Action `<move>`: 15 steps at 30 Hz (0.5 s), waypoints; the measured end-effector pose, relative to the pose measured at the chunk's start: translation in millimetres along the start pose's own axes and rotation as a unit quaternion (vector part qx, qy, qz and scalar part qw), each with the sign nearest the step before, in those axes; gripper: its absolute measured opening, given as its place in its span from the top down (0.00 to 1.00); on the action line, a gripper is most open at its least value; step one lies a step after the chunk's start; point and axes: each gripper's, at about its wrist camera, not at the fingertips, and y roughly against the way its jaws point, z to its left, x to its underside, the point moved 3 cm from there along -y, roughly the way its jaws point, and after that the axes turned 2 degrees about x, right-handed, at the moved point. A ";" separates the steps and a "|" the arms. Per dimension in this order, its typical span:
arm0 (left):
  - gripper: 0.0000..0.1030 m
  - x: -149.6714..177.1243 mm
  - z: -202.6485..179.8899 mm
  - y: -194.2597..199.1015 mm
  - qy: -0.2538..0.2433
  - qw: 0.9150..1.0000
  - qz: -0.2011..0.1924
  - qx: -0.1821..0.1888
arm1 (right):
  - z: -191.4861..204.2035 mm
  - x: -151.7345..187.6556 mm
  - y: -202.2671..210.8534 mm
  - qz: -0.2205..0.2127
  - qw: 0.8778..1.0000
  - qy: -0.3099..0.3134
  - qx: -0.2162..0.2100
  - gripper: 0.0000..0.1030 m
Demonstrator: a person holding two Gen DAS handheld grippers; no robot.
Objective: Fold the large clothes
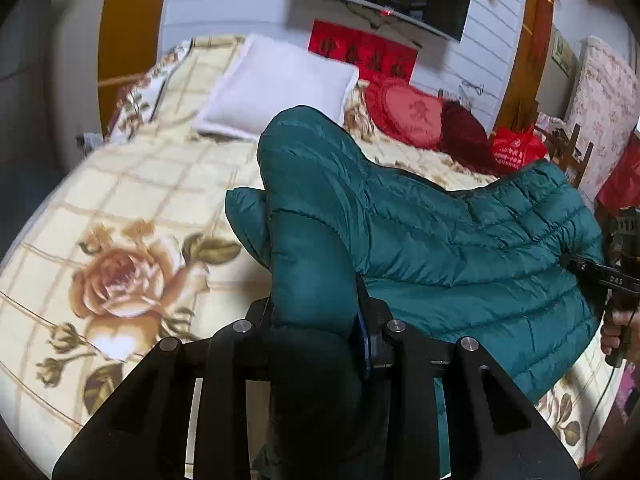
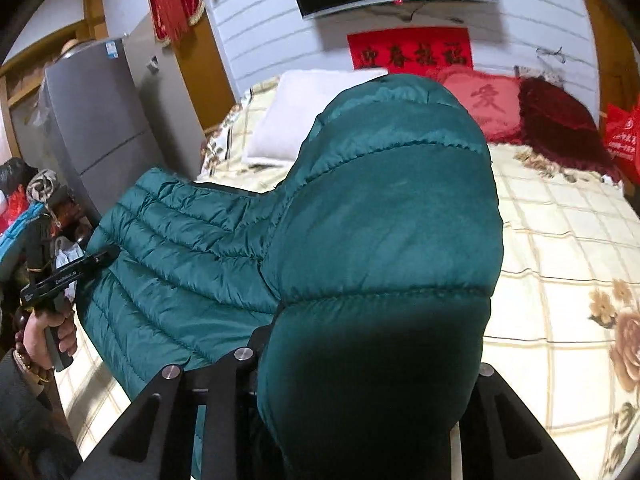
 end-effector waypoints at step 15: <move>0.35 25.1 -7.0 -44.0 0.028 0.998 0.065 0.000 | -40.7 36.7 -41.1 0.078 0.992 -0.096 -0.007 0.38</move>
